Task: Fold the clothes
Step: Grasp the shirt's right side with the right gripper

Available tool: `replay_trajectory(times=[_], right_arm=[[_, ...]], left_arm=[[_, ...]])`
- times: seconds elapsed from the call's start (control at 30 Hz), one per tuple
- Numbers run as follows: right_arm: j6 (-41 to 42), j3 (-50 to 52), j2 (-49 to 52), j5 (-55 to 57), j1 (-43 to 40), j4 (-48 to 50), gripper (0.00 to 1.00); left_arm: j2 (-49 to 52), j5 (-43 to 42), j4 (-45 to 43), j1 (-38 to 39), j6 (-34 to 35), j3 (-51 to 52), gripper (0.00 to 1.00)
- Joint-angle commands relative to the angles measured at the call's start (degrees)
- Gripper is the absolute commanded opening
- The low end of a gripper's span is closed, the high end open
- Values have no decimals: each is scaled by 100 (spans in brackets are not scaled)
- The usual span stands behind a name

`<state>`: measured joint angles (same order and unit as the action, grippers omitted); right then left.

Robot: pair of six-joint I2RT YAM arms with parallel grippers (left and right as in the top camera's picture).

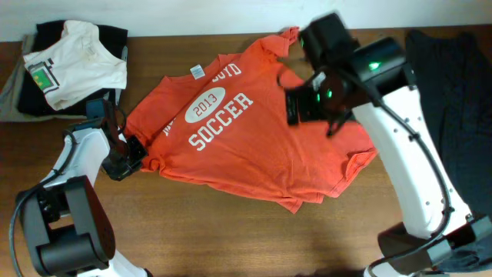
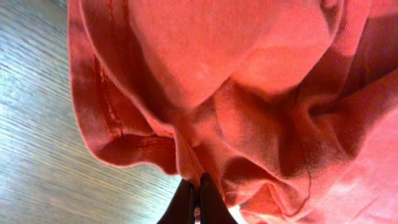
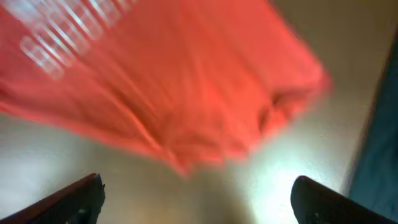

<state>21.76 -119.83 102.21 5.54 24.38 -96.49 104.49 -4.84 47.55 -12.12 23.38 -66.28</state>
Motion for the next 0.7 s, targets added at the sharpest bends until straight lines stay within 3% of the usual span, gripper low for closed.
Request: replay_trajectory(times=[0.0,0.13,0.23,0.4,0.67], right_arm=[[-33,1611,-26,-101,39,149,99],[-48,3554,-26,-396,39,1139,100],[-50,4120,-13,-938,33,2181,99],[122,4472,238,-1093,-297,3335,89],[122,4485,848,-1091,-1237,3762,90]], left_arm=[[-2,15,0,-2,-76,-24,1],[-2,15,-17,-2,-74,-24,1],[-2,15,-35,-2,-74,-24,1],[-2,15,-11,-2,-76,-24,2],[-2,15,-15,-2,-76,-24,2]])
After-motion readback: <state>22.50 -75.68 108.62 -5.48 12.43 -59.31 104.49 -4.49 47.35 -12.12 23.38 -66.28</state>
